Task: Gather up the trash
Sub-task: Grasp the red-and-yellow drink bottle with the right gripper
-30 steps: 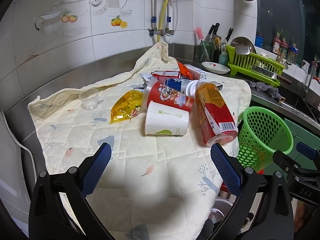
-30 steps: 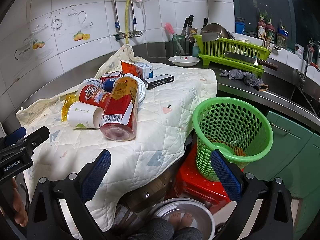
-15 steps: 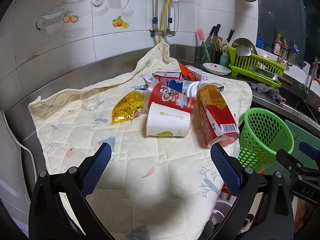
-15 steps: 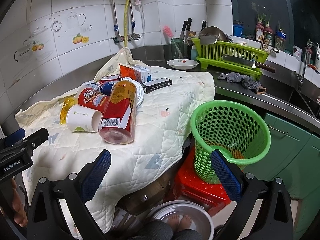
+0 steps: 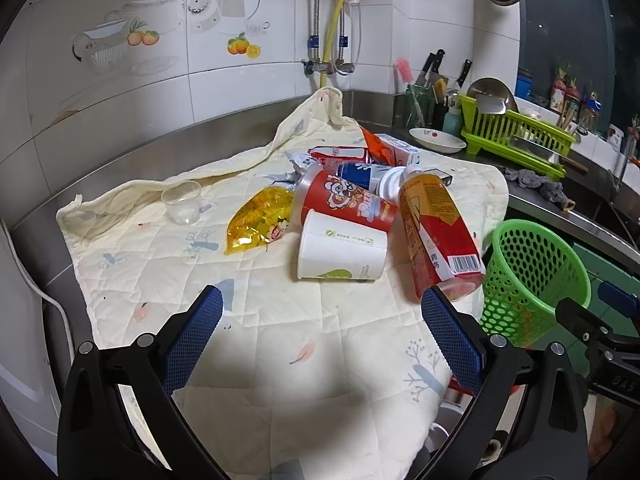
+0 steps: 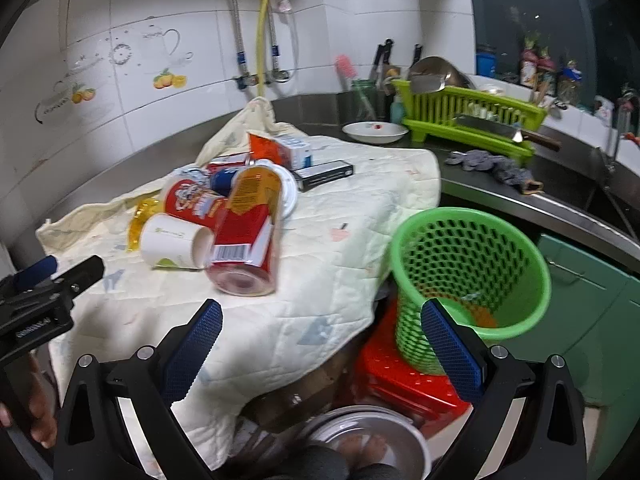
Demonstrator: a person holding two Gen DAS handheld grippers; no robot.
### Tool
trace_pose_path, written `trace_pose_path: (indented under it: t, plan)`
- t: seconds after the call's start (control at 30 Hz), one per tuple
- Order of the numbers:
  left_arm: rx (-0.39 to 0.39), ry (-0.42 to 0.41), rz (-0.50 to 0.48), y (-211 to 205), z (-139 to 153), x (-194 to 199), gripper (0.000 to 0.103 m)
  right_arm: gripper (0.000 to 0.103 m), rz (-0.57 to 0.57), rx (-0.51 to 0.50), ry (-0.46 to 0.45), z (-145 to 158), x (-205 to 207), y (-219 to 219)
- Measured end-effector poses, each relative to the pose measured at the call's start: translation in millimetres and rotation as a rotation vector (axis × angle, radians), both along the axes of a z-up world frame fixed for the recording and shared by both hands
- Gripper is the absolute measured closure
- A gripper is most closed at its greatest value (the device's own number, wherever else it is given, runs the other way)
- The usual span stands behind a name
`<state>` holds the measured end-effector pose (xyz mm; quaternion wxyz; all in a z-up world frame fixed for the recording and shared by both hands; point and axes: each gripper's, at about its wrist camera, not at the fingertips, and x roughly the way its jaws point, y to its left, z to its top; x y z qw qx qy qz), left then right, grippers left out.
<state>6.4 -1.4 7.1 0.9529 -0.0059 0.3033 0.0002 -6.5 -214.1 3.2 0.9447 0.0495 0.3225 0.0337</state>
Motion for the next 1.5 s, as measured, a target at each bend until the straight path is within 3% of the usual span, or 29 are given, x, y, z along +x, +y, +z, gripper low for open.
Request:
trace_pose_path:
  t: [0.27,0.33,0.6,1.03,1.27,1.5]
  plan:
    - [-0.026,0.021,0.049,21,-4,13,0.005,0.009,0.100,0.007,0.027,3,31,13]
    - [-0.034,0.029,0.063,27,-6,17,0.005,0.018,0.131,0.025,0.057,3,46,16]
    - [-0.058,0.067,0.096,43,-16,32,0.005,0.021,0.208,0.079,0.157,-2,106,30]
    - [-0.081,0.114,0.060,40,-22,62,0.006,0.024,0.229,0.122,0.318,-32,183,48]
    - [-0.082,0.148,0.036,35,-29,76,0.006,0.032,0.218,0.159,0.378,-48,202,45]
    - [-0.051,0.158,-0.013,14,-31,90,0.005,0.035,0.229,0.197,0.368,-43,195,33]
